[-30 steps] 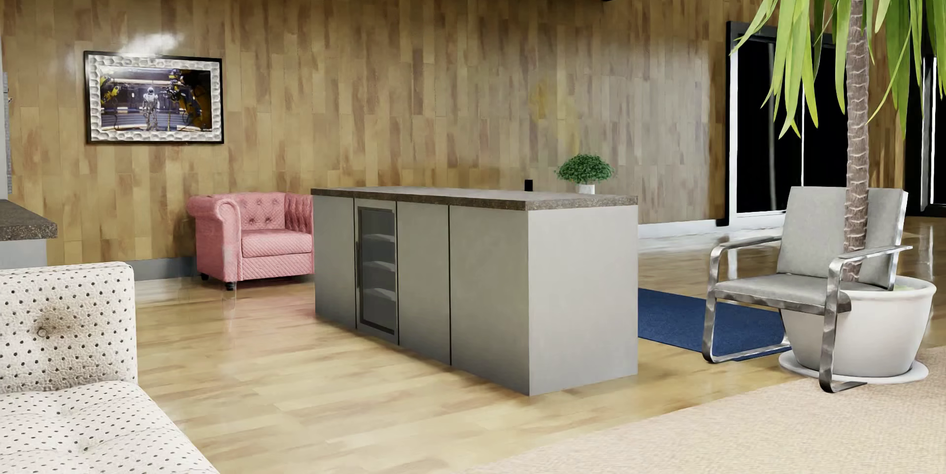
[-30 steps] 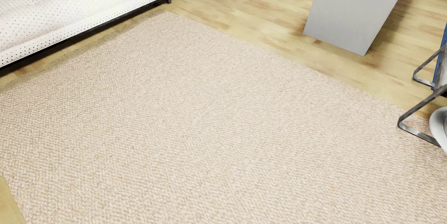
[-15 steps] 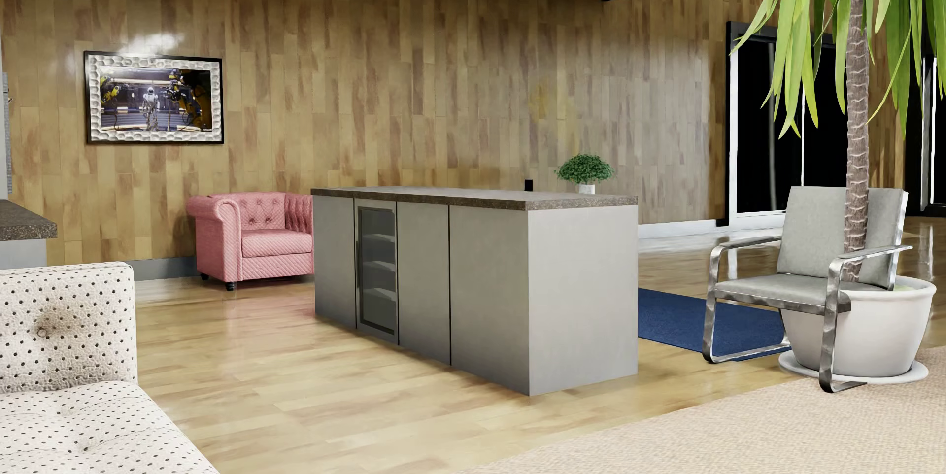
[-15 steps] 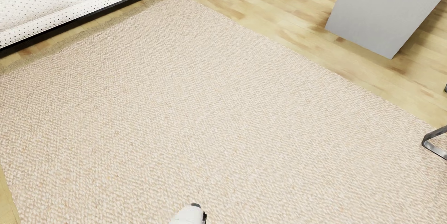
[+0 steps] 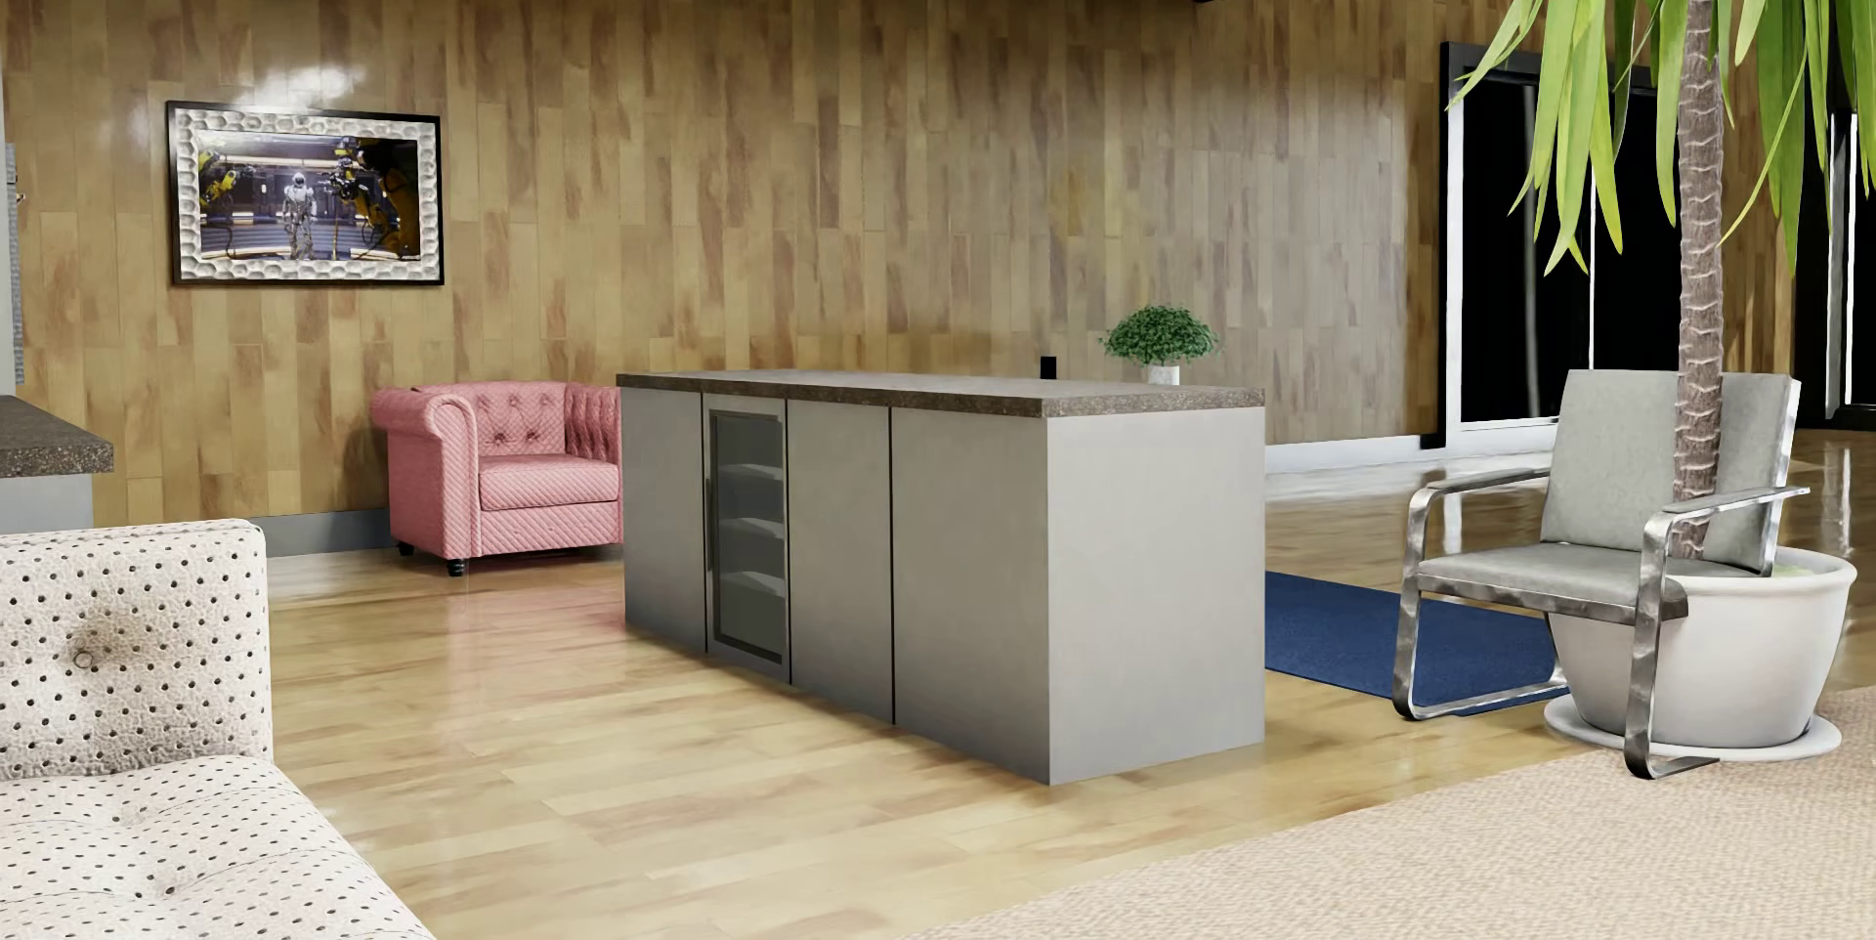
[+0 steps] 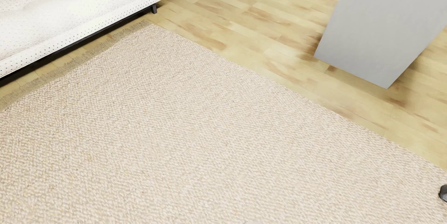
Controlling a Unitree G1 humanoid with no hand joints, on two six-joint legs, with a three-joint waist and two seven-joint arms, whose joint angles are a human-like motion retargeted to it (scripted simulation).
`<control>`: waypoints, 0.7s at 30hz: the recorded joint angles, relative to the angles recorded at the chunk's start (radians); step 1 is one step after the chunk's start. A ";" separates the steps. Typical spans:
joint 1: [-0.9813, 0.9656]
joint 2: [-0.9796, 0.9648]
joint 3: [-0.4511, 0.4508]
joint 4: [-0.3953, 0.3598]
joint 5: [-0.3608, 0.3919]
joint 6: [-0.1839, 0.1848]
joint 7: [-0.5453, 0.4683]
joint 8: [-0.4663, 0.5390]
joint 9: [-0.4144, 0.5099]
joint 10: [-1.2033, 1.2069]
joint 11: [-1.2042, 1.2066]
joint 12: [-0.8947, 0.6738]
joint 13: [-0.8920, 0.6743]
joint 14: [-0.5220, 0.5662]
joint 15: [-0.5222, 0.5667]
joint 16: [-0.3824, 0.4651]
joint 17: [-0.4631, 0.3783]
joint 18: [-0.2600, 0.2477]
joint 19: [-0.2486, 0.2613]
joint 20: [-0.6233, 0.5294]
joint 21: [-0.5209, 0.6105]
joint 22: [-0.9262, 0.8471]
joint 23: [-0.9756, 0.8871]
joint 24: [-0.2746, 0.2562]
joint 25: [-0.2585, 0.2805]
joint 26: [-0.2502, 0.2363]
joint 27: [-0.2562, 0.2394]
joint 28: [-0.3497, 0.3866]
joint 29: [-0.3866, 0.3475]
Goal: Head to armchair
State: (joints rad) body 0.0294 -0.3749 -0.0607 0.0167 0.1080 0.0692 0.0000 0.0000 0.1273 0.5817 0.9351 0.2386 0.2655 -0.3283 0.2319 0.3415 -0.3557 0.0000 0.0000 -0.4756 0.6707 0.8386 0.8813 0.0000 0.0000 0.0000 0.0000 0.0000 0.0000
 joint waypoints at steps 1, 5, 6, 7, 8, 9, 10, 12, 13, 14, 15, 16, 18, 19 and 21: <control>0.075 -0.040 -0.032 0.004 0.004 0.001 0.000 0.000 -0.003 -0.044 -0.195 -0.023 0.021 -0.007 0.023 0.013 -0.009 0.000 0.000 0.001 -0.001 -0.029 -0.012 0.000 0.000 0.000 0.000 0.000 0.000; 0.260 -0.131 -0.137 0.014 -0.010 0.002 0.000 0.000 -0.028 -0.084 -0.504 -0.095 0.052 -0.074 -0.472 0.043 -0.011 0.000 0.000 0.038 0.016 -0.078 -0.004 0.000 0.000 0.000 0.000 0.000 0.000; 0.290 -0.175 -0.152 0.027 -0.002 0.013 0.000 0.000 -0.035 -0.058 -0.441 -0.091 0.059 -0.042 -0.218 0.038 -0.013 0.000 0.000 0.058 0.014 -0.069 0.001 0.000 0.000 0.000 0.000 0.000 0.000; 0.282 -0.220 -0.163 0.052 0.016 0.041 0.000 0.000 -0.046 -0.012 -0.360 -0.079 0.058 0.055 0.001 0.021 -0.009 0.000 0.000 0.080 0.024 -0.053 0.012 0.000 0.000 0.000 0.000 0.000 0.000; 0.275 -0.191 -0.142 0.085 0.047 0.066 0.000 0.000 -0.037 0.120 -0.285 -0.060 0.052 0.243 0.051 0.002 -0.010 0.000 0.000 0.074 0.037 -0.024 0.036 0.000 0.000 0.000 0.000 0.000 0.000; 0.183 -0.156 -0.108 0.098 0.079 0.066 0.000 0.000 -0.049 0.316 -0.251 -0.038 0.037 0.445 0.044 -0.004 -0.004 0.000 0.000 0.062 0.049 0.009 0.058 0.000 0.000 0.000 0.000 0.000 0.000; 0.052 -0.110 -0.078 0.126 0.115 0.076 0.000 0.000 -0.055 0.551 -0.244 -0.029 0.032 0.462 0.010 0.002 -0.007 0.000 0.000 0.019 0.030 0.024 0.033 0.000 0.000 0.000 0.000 0.000 0.000; -0.122 0.116 0.025 0.129 0.127 0.058 0.000 0.000 -0.013 0.796 -0.330 -0.012 -0.020 0.194 -0.133 -0.001 0.000 0.000 0.000 -0.011 0.000 0.029 0.034 0.000 0.000 0.000 0.000 0.000 0.000; -0.225 0.197 0.087 0.110 0.120 0.034 0.000 0.000 -0.013 0.795 -0.363 0.001 -0.050 0.111 -0.206 0.000 -0.001 0.000 0.000 -0.014 -0.026 0.032 0.016 0.000 0.000 0.000 0.000 0.000 0.000; -0.302 0.293 0.155 0.106 0.110 0.015 0.000 0.000 -0.014 0.715 -0.413 0.018 -0.075 0.072 -0.289 0.001 -0.012 0.000 0.000 -0.011 -0.032 0.038 -0.014 0.000 0.000 0.000 0.000 0.000 0.000; -0.343 0.397 0.210 0.108 0.096 0.004 0.000 0.000 -0.008 0.576 -0.457 0.049 -0.099 0.072 -0.374 0.014 -0.038 0.000 0.000 -0.022 -0.010 0.012 -0.071 0.000 0.000 0.000 0.000 0.000 0.000; -0.396 0.481 0.237 0.103 0.076 -0.010 0.000 0.000 -0.010 0.422 -0.500 0.068 -0.124 0.100 -0.457 0.018 -0.045 0.000 0.000 -0.014 -0.049 0.011 -0.098 0.000 0.000 0.000 0.000 0.000 0.000; -0.454 0.605 0.283 0.114 0.063 -0.013 0.000 0.000 -0.040 0.042 -0.536 0.077 -0.193 0.218 -0.607 0.012 -0.055 0.000 0.000 -0.004 -0.108 0.051 -0.110 0.000 0.000 0.000 0.000 0.000 0.000; -0.470 0.628 0.297 0.116 0.054 -0.021 0.000 0.000 -0.060 -0.079 -0.535 0.084 -0.215 0.256 -0.619 0.012 -0.060 0.000 0.000 0.000 -0.130 0.059 -0.127 0.000 0.000 0.000 0.000 0.000 0.000; -0.506 0.706 0.330 0.099 0.025 -0.034 0.000 0.000 -0.057 -0.029 -0.500 0.087 -0.222 0.190 -0.554 0.008 -0.069 0.000 0.000 0.003 -0.147 0.090 -0.157 0.000 0.000 0.000 0.000 0.000 0.000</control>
State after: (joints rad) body -0.4767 0.3307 0.2698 0.1161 0.1326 0.0349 0.0000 0.0000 0.0708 0.5528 0.4353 0.3259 0.0433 -0.1381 -0.3225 0.3495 -0.4247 0.0000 0.0000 -0.4724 0.5237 0.9282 0.7242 0.0000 0.0000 0.0000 0.0000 0.0000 0.0000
